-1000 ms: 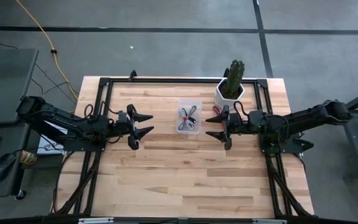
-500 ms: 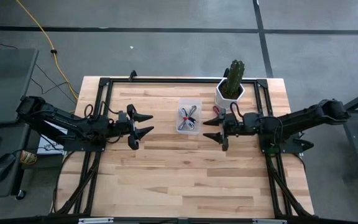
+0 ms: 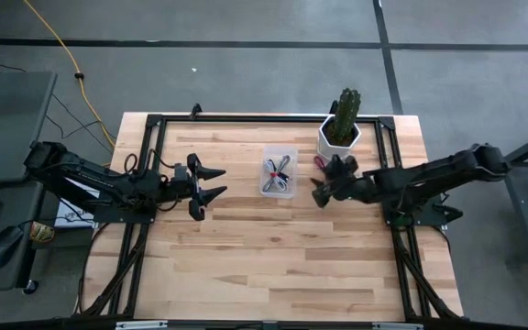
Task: Pick and place USB-C Cables
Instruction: Put the black pink charger cable into the transparent bin
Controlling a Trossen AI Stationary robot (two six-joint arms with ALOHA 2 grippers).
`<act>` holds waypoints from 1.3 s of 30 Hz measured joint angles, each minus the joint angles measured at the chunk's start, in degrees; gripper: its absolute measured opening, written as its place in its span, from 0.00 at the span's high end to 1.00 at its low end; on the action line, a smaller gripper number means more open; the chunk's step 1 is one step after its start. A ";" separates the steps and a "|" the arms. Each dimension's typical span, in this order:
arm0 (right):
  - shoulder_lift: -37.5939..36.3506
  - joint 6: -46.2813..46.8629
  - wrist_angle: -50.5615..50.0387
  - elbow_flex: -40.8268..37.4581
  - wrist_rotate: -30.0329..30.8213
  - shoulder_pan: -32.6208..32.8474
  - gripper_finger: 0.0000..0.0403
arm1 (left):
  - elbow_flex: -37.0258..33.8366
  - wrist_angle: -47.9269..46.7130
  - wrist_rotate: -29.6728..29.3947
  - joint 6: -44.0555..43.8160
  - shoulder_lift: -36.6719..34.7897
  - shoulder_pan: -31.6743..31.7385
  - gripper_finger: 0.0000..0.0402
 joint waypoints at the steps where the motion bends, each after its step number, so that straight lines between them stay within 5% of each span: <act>1: 0.70 2.00 -2.12 -0.13 0.16 -0.65 0.38 | 0.00 -0.04 0.00 0.00 0.00 0.00 0.45; 8: 5.96 10.10 -10.32 -0.91 -5.83 -6.95 0.38 | 0.00 -0.03 0.00 0.00 0.00 0.00 0.45; 26: 21.47 10.82 -7.25 -0.98 -12.81 -19.35 0.38 | 0.00 -0.02 0.02 0.00 0.02 -0.01 0.45; 39: 24.82 9.92 -2.89 -0.82 -17.08 -22.00 0.38 | 0.00 -0.02 0.02 0.00 0.02 -0.02 0.45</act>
